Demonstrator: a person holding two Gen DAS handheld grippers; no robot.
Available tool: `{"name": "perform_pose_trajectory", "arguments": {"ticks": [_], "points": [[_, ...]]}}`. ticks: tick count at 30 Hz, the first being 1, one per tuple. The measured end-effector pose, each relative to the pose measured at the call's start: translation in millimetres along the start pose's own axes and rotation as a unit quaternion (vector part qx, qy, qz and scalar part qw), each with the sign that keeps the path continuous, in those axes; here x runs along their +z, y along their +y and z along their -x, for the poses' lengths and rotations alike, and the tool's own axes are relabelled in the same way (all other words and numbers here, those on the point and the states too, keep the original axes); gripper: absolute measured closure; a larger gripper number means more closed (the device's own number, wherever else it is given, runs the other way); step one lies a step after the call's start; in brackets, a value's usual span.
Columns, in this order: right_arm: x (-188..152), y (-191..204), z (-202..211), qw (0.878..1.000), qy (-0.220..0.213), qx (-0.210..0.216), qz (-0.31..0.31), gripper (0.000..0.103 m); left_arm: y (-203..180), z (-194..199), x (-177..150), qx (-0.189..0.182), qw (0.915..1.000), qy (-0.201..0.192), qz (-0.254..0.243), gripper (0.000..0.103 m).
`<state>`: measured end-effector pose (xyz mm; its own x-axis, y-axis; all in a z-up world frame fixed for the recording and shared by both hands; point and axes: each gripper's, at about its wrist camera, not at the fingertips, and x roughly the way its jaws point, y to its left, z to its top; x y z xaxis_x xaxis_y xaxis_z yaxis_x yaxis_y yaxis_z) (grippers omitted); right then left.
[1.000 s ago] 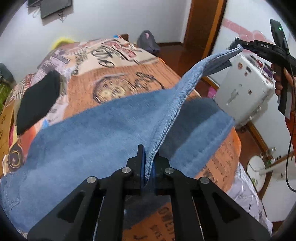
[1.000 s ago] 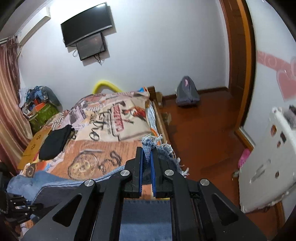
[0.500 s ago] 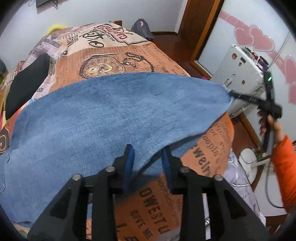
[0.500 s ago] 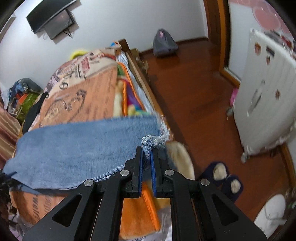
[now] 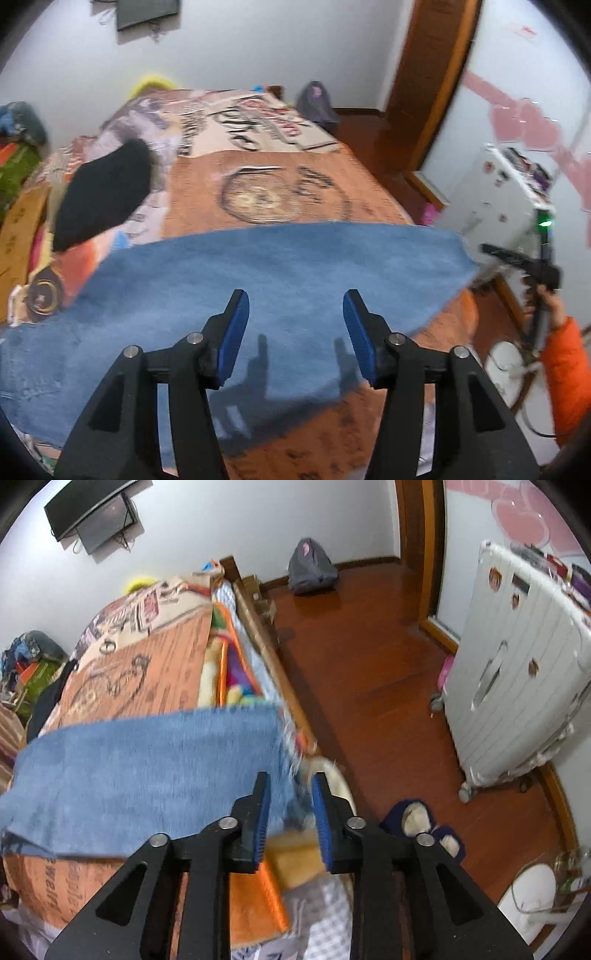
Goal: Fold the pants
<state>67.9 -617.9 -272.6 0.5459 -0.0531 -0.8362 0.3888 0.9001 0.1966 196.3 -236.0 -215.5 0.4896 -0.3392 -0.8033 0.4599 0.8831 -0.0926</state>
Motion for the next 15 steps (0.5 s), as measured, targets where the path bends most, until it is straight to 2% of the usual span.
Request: {"name": "perform_pose_trajectory", "arguments": {"ticks": [1, 3, 8, 12, 15], "points": [[5, -1, -2, 1.0, -0.004, -0.001, -0.003, 0.072, 7, -8, 2, 0.013, 0.9999, 0.007, 0.006, 0.05], [16, 0, -7, 1.0, -0.006, 0.0, -0.003, 0.07, 17, -24, 2, 0.033, 0.9991, 0.022, 0.014, 0.05], [36, 8, -48, 1.0, 0.029, 0.012, 0.004, 0.063, 34, -66, -13, 0.047, 0.9951, 0.079, 0.037, 0.05], [35, 10, -82, 0.995, 0.088, 0.05, -0.014, 0.063, 27, -67, -23, 0.065, 0.9958, 0.063, 0.013, 0.047], [26, 13, -91, 0.993, 0.098, 0.064, -0.016, 0.065, 26, -67, -24, 0.066, 0.996, 0.059, 0.013, 0.047]]}}
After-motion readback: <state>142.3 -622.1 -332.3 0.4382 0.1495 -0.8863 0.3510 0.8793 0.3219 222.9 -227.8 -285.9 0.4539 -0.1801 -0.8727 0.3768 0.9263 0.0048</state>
